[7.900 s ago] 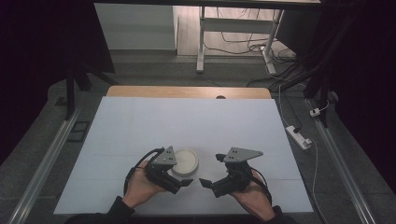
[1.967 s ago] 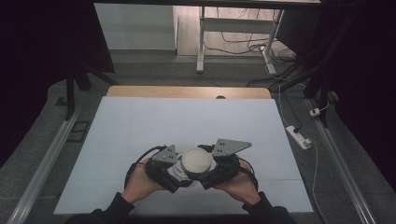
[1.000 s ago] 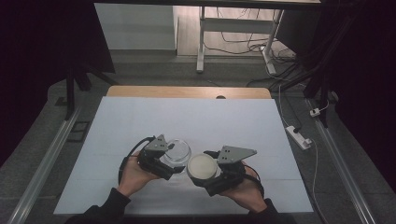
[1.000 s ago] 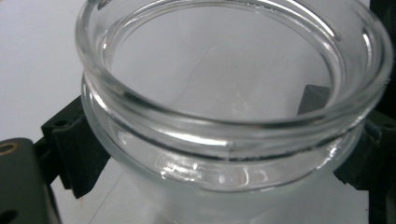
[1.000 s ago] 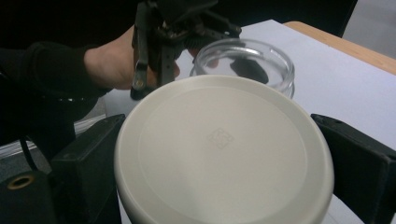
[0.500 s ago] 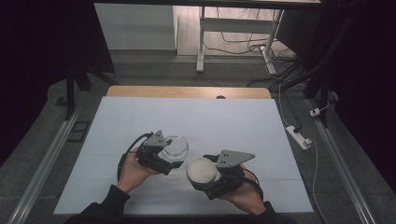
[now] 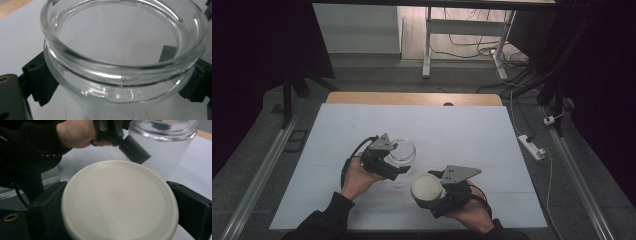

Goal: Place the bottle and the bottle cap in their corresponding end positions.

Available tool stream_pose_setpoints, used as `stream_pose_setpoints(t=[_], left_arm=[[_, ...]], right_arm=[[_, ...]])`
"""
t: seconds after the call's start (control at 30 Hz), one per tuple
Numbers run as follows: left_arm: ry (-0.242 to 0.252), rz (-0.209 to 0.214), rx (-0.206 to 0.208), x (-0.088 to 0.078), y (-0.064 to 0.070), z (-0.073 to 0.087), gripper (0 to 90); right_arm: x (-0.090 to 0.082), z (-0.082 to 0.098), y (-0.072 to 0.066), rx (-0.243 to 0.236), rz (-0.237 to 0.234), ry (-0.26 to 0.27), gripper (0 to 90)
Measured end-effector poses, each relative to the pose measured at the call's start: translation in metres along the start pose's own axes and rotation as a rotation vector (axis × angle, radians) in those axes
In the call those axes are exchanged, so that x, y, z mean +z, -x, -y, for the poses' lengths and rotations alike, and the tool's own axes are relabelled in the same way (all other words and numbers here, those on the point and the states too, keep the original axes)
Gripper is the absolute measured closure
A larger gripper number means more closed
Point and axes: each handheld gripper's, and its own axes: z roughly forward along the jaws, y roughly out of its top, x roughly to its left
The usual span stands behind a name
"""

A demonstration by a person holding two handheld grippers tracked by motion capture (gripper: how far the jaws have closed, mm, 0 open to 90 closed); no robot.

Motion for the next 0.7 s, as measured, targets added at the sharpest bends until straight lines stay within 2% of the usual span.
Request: stream_pose_setpoints(t=[0.3, 0.7], left_arm=[[-0.006, 0.006, 0.008, 0.012, -0.007, -0.008, 7.5], [0.007, -0.003, 0.008, 0.024, -0.019, -0.021, 7.4]], right_arm=[[0.010, 0.008, 0.002, 0.010, -0.006, -0.015, 7.7], [0.024, 0.016, 0.001, 0.001, -0.005, -0.035, 7.6]])
